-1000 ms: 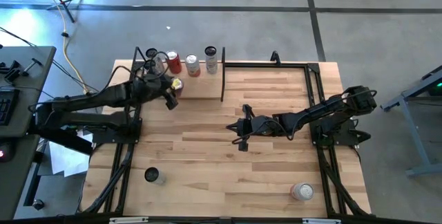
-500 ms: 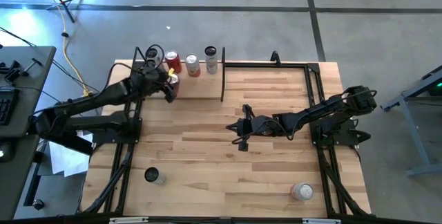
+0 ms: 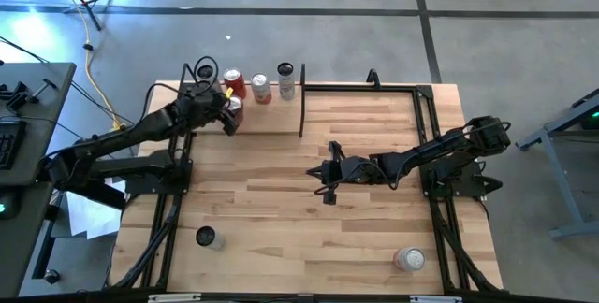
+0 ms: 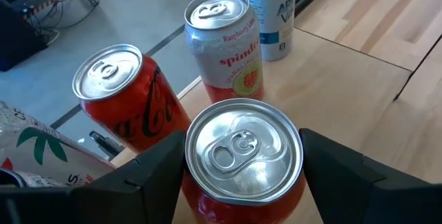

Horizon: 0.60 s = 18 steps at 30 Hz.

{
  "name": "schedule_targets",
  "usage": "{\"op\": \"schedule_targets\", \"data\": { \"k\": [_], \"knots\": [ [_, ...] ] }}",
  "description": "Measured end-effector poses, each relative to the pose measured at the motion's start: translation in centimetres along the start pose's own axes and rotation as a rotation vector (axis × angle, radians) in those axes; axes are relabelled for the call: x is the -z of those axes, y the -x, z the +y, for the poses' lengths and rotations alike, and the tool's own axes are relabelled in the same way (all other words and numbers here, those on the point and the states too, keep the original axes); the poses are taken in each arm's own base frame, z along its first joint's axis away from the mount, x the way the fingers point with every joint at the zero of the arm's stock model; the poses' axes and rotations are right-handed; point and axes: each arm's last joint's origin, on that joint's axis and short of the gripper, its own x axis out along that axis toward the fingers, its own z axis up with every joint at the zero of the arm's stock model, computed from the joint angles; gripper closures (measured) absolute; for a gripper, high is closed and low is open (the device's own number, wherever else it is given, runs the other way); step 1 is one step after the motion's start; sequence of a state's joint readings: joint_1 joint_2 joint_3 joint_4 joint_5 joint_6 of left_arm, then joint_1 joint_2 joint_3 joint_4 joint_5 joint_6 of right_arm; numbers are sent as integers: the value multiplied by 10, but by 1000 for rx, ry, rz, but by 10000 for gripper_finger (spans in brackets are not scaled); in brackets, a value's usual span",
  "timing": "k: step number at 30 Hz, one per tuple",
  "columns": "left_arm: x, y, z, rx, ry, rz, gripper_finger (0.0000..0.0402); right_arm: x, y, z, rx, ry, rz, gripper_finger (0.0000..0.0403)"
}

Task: Place canned beverage on shelf
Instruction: Put the red-black soda can on the shelf aligned with the other red-black soda can

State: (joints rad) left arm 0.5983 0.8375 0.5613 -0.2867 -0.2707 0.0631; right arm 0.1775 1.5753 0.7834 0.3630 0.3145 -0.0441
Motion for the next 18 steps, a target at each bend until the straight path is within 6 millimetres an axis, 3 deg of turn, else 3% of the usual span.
{"op": "schedule_targets", "data": {
  "k": [10,18],
  "knots": [
    [0,0,0,-1,-12,-1,148,0,0,0,0,0,0,403],
    [-2,0,1,-19,-16,-14,112,0,0,0,0,0,0,403]
  ]
}}
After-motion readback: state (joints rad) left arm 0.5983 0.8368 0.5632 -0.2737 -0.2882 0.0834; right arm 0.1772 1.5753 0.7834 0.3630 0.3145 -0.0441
